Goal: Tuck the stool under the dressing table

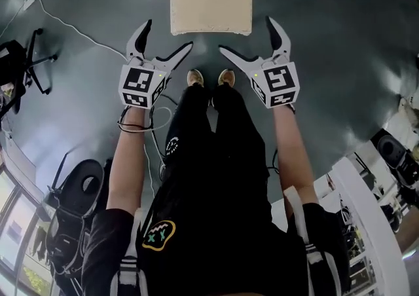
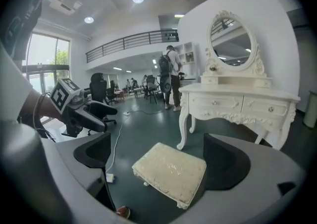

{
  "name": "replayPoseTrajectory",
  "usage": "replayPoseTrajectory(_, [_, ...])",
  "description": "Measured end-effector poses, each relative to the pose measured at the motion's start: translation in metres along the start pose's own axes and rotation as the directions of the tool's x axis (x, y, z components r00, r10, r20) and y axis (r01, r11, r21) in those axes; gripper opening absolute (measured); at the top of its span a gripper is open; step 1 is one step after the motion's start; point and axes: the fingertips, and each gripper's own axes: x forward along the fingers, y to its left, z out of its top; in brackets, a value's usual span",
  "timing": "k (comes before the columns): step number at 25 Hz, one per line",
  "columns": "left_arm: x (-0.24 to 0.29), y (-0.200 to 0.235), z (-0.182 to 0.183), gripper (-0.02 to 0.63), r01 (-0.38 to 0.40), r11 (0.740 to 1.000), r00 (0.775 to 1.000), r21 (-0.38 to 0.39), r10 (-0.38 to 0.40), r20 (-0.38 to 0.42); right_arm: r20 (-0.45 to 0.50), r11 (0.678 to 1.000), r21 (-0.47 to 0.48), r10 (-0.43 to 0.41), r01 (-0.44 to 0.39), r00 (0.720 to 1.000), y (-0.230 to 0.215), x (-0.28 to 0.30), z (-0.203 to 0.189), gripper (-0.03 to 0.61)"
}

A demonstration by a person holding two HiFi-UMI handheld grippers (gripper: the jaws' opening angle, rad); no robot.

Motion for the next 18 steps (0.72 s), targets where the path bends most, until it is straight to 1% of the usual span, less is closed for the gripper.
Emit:
replayPoseTrajectory(3, [0.043, 0.024, -0.083, 0.492, -0.030, 0.996, 0.993, -0.084, 0.020, -0.115, -0.109, 0.998, 0.044, -0.036, 0.041, 0.993, -0.025, 0.044, -0.074, 0.598])
replayPoseTrajectory(5, [0.069, 0.033, -0.135, 0.492, -0.052, 0.989, 0.982, -0.138, 0.026, -0.185, -0.193, 0.994, 0.090, -0.045, 0.063, 0.980, -0.043, 0.068, -0.129, 0.597])
replayPoseTrajectory(8, [0.108, 0.046, -0.205, 0.492, -0.084, 0.975, 0.958, -0.207, 0.021, -0.287, -0.319, 0.980, 0.172, -0.041, 0.100, 0.947, -0.071, 0.107, -0.209, 0.595])
replayPoseTrajectory(10, [0.133, 0.056, -0.243, 0.492, -0.116, 0.963, 0.939, -0.243, 0.026, -0.343, -0.387, 0.971, 0.204, -0.040, 0.127, 0.921, -0.085, 0.132, -0.251, 0.594])
replayPoseTrajectory(13, [0.160, 0.072, -0.279, 0.492, -0.166, 0.948, 0.912, -0.272, 0.043, -0.407, -0.454, 0.965, 0.223, -0.022, 0.138, 0.891, -0.093, 0.157, -0.287, 0.594])
replayPoseTrajectory(16, [0.178, 0.071, -0.293, 0.492, -0.168, 0.934, 0.898, -0.317, 0.012, -0.440, -0.481, 0.952, 0.261, -0.017, 0.162, 0.877, -0.094, 0.167, -0.304, 0.584])
replayPoseTrajectory(18, [0.187, 0.065, -0.301, 0.492, -0.158, 0.935, 0.887, -0.317, -0.006, -0.462, -0.487, 0.944, 0.267, -0.040, 0.193, 0.872, -0.096, 0.170, -0.309, 0.574])
